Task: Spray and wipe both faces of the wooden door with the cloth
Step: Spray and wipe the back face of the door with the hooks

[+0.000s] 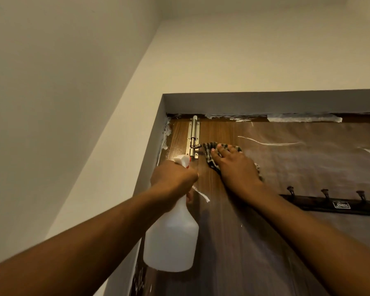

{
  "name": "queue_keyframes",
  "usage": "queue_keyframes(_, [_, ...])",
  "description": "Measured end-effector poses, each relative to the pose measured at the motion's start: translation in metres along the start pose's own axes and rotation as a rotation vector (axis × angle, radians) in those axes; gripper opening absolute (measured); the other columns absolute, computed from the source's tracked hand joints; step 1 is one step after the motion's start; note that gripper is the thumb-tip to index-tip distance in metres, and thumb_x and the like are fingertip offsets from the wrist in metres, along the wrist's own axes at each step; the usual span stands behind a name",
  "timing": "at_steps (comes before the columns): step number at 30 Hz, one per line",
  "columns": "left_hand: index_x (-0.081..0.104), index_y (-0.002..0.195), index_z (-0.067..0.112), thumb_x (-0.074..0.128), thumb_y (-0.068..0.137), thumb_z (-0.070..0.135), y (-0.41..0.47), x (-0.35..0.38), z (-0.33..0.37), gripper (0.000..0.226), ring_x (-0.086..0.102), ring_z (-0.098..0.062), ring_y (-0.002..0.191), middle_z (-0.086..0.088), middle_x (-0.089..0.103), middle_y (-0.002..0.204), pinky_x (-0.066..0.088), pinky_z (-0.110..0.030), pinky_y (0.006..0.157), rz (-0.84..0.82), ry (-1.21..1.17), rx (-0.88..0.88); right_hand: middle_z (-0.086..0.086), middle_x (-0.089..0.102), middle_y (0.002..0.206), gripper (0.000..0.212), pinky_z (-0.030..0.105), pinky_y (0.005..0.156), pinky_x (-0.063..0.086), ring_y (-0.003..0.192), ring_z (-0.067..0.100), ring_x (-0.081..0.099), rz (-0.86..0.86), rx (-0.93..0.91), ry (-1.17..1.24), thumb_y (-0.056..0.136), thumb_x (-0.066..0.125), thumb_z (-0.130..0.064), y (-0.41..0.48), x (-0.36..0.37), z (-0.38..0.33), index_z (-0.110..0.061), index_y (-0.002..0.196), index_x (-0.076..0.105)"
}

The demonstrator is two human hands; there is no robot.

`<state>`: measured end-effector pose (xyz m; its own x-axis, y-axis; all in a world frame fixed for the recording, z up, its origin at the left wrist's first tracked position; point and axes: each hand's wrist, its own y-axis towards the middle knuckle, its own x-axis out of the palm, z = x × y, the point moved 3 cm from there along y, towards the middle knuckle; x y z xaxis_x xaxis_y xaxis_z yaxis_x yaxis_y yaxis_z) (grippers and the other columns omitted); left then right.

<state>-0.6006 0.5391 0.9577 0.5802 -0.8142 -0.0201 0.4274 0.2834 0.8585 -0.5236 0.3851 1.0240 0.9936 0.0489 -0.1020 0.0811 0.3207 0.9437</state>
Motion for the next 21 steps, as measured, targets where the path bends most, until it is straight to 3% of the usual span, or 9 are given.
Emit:
queue_keyframes(5, [0.047, 0.111, 0.014, 0.069, 0.076, 0.025, 0.009, -0.008, 0.013, 0.043, 0.065, -0.026, 0.082, -0.011, 0.063, 0.095, 0.058, -0.044, 0.076, 0.058, -0.008, 0.031, 0.010, 0.011, 0.166, 0.064, 0.047, 0.119, 0.025, 0.151, 0.033, 0.015, -0.020, 0.039, 0.120, 0.105, 0.044, -0.026, -0.001, -0.007, -0.022, -0.019, 0.159, 0.010])
queue_keyframes(10, [0.044, 0.107, 0.015, 0.065, 0.081, 0.021, 0.017, -0.001, 0.013, 0.034, 0.064, -0.019, 0.068, -0.010, 0.061, 0.090, 0.059, -0.035, 0.067, 0.017, -0.017, 0.007, 0.006, 0.025, 0.163, 0.068, 0.046, 0.110, 0.039, 0.144, 0.032, 0.033, 0.261, 0.149, 0.577, 0.100, 0.054, -0.013, 0.018, -0.019, -0.009, -0.030, 0.157, 0.021])
queue_keyframes(14, [0.046, 0.114, 0.016, 0.066, 0.078, 0.023, 0.020, -0.001, 0.020, 0.042, 0.065, -0.027, 0.082, -0.010, 0.061, 0.094, 0.058, -0.043, 0.076, 0.026, -0.037, 0.019, 0.006, 0.013, 0.166, 0.062, 0.045, 0.121, 0.023, 0.151, 0.029, 0.016, 0.126, -0.107, 0.240, 0.104, 0.047, -0.027, 0.032, -0.007, -0.031, -0.028, 0.158, 0.017])
queue_keyframes(16, [0.046, 0.116, 0.015, 0.066, 0.078, 0.023, 0.019, -0.002, 0.017, 0.044, 0.064, -0.027, 0.083, -0.010, 0.060, 0.095, 0.058, -0.043, 0.077, 0.032, -0.020, 0.024, 0.009, 0.014, 0.166, 0.061, 0.043, 0.122, 0.018, 0.152, 0.030, 0.015, 0.106, -0.074, 0.158, 0.106, 0.045, -0.025, 0.033, -0.002, -0.035, -0.023, 0.159, 0.015])
queue_keyframes(21, [0.045, 0.107, 0.017, 0.065, 0.080, 0.024, 0.012, -0.001, -0.001, 0.034, 0.064, -0.024, 0.080, -0.008, 0.060, 0.093, 0.058, -0.041, 0.077, 0.005, 0.011, -0.007, 0.012, 0.023, 0.163, 0.057, 0.044, 0.119, 0.028, 0.150, 0.032, 0.020, 0.064, 0.061, 0.117, 0.105, 0.047, -0.023, 0.006, 0.015, -0.036, -0.016, 0.156, 0.023])
